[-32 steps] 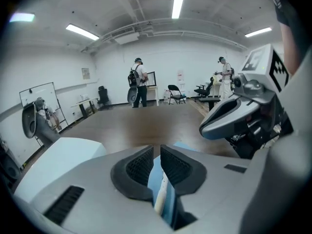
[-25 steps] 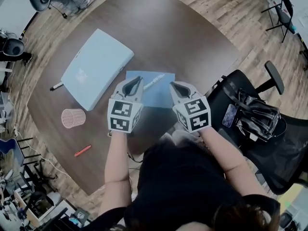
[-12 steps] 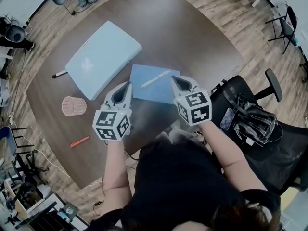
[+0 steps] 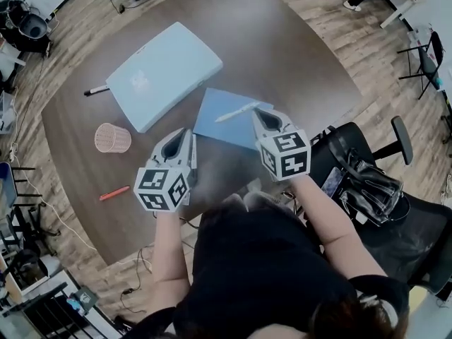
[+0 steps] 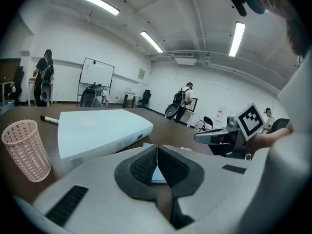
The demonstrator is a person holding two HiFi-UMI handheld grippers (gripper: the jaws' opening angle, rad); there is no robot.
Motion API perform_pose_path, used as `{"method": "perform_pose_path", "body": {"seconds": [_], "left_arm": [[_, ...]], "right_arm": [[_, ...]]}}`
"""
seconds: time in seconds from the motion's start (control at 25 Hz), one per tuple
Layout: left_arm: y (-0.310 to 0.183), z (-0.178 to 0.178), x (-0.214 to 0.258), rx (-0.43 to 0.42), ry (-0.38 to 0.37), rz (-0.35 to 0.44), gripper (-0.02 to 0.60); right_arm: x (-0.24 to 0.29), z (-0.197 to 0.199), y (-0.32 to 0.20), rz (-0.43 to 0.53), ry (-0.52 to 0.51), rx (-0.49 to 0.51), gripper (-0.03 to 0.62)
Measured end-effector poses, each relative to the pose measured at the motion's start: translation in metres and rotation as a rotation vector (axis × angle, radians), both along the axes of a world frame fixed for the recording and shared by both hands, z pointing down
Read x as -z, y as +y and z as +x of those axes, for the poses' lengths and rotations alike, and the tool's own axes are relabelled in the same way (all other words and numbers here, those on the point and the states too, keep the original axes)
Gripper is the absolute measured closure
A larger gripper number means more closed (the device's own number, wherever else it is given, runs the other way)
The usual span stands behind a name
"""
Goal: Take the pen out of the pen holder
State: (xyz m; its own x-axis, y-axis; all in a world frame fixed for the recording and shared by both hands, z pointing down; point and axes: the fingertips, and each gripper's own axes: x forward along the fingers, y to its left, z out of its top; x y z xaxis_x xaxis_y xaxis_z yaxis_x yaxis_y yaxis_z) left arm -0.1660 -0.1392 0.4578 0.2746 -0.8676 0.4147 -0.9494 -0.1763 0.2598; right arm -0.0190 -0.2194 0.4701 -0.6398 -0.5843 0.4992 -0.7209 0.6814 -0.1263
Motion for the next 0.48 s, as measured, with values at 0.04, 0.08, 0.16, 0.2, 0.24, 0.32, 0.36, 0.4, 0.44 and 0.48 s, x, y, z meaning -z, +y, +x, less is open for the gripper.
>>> {"method": "perform_pose_path", "body": {"seconds": [0.04, 0.08, 0.16, 0.2, 0.24, 0.32, 0.36, 0.4, 0.44, 0.48], "left_arm": [[0.004, -0.002, -0.001, 0.013, 0.0, -0.007, 0.551], [0.009, -0.004, -0.003, 0.027, -0.003, -0.014, 0.552], [0.017, -0.007, -0.007, 0.051, -0.007, -0.031, 0.552], [0.021, -0.009, -0.009, 0.063, -0.007, -0.04, 0.552], [0.024, -0.01, -0.011, 0.075, -0.006, -0.047, 0.554], [0.029, -0.015, -0.015, 0.099, -0.009, -0.063, 0.554], [0.031, -0.017, -0.017, 0.108, -0.011, -0.07, 0.554], [0.033, -0.02, -0.018, 0.116, -0.013, -0.076, 0.554], [0.034, -0.022, -0.019, 0.124, -0.014, -0.08, 0.554], [0.036, -0.023, -0.019, 0.131, -0.014, -0.084, 0.554]], "right_arm": [[0.0, -0.002, 0.001, -0.001, 0.0, 0.005, 0.576], [-0.001, -0.003, 0.003, -0.002, 0.001, 0.01, 0.576], [-0.001, -0.005, 0.006, -0.003, 0.003, 0.018, 0.576], [-0.002, -0.005, 0.007, -0.002, 0.005, 0.022, 0.576], [-0.002, -0.006, 0.008, -0.002, 0.008, 0.026, 0.576], [-0.003, -0.009, 0.01, -0.003, 0.013, 0.036, 0.576], [-0.003, -0.011, 0.011, -0.005, 0.015, 0.042, 0.576], [-0.004, -0.012, 0.012, -0.008, 0.018, 0.049, 0.576], [-0.005, -0.014, 0.013, -0.012, 0.021, 0.057, 0.576], [-0.005, -0.016, 0.015, -0.015, 0.026, 0.065, 0.576]]}}
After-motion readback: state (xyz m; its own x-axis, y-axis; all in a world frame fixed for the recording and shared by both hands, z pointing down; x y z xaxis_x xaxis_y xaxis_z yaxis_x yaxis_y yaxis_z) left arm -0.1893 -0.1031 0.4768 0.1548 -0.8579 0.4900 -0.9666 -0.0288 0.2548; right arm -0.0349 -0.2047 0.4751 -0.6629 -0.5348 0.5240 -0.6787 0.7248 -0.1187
